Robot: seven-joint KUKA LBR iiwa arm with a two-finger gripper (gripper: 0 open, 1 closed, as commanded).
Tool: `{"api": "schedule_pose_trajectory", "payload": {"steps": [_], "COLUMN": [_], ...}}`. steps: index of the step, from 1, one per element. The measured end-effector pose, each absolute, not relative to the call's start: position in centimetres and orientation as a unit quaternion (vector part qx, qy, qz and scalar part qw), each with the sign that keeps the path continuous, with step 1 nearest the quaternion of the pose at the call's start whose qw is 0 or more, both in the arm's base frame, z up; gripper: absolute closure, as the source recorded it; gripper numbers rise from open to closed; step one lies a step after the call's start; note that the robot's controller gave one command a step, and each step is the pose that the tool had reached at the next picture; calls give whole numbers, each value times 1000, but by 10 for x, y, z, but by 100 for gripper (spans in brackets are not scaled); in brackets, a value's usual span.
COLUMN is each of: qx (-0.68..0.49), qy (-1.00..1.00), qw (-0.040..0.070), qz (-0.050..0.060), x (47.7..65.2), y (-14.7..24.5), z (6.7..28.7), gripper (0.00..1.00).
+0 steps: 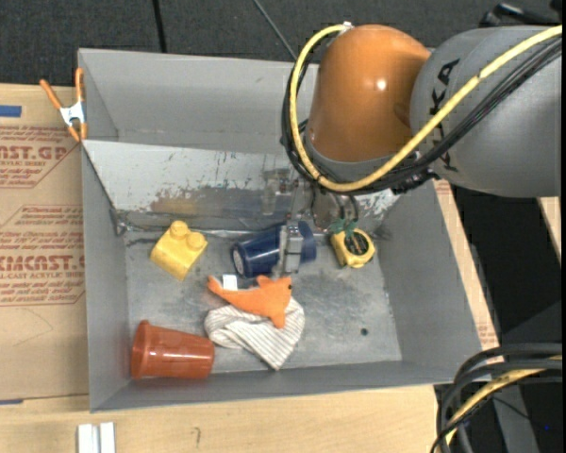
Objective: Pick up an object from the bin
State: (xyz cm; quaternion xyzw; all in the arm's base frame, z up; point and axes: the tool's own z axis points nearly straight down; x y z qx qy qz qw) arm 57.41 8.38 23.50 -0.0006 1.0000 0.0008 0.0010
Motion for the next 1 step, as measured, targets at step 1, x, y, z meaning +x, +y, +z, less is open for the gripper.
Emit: {"api": "schedule_pose_trajectory", "payload": {"steps": [1], "qx": [-24], "qy": [1000], "qw": [5], "qz": [1], "x": [574], "y": [82], "z": [223], "gripper": [0]}}
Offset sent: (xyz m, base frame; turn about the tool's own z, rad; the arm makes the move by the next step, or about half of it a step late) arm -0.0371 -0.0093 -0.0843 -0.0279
